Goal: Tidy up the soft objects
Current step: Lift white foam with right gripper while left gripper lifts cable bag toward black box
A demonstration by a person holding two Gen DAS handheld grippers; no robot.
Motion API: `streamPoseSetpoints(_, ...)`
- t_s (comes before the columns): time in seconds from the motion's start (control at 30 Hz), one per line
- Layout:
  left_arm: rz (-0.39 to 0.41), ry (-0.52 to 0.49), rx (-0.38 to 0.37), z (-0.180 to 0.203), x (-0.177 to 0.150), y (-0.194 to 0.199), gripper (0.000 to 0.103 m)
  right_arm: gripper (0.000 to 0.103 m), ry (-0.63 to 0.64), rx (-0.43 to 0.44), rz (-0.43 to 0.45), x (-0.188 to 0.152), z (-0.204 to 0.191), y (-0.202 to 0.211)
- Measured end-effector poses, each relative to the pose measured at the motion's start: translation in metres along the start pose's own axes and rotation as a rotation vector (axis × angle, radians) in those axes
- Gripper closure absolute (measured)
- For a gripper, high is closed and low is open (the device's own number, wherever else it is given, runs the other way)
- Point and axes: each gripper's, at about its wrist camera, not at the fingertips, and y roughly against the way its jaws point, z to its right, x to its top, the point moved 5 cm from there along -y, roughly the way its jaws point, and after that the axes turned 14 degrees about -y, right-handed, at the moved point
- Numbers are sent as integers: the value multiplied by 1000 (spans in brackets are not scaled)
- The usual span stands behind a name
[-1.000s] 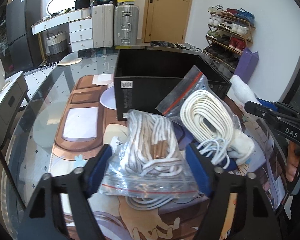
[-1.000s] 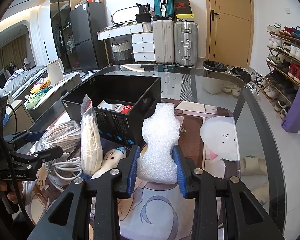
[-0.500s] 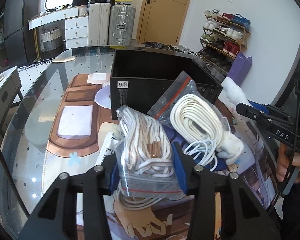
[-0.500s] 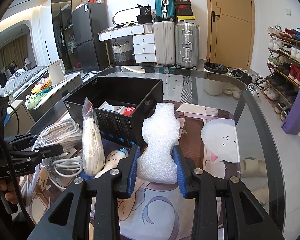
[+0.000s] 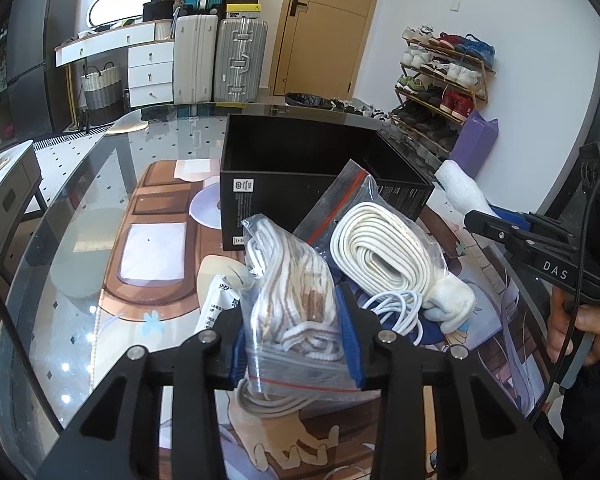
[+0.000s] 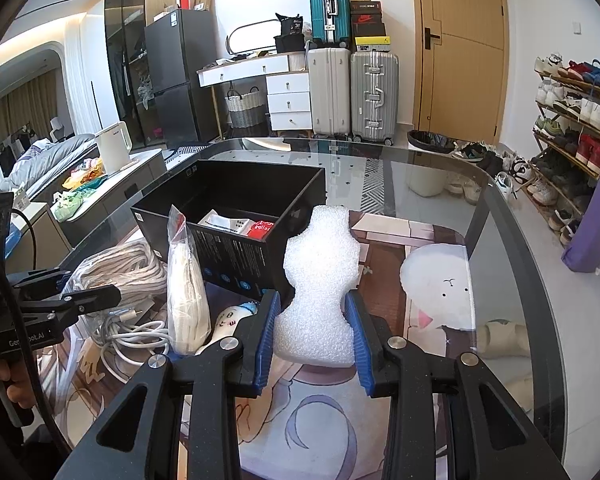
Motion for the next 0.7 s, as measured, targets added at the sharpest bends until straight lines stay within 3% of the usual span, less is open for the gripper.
streamPoseSetpoints(0.7,125,29,5,-7,17,31,67,69,30,48,38,1,-16,15)
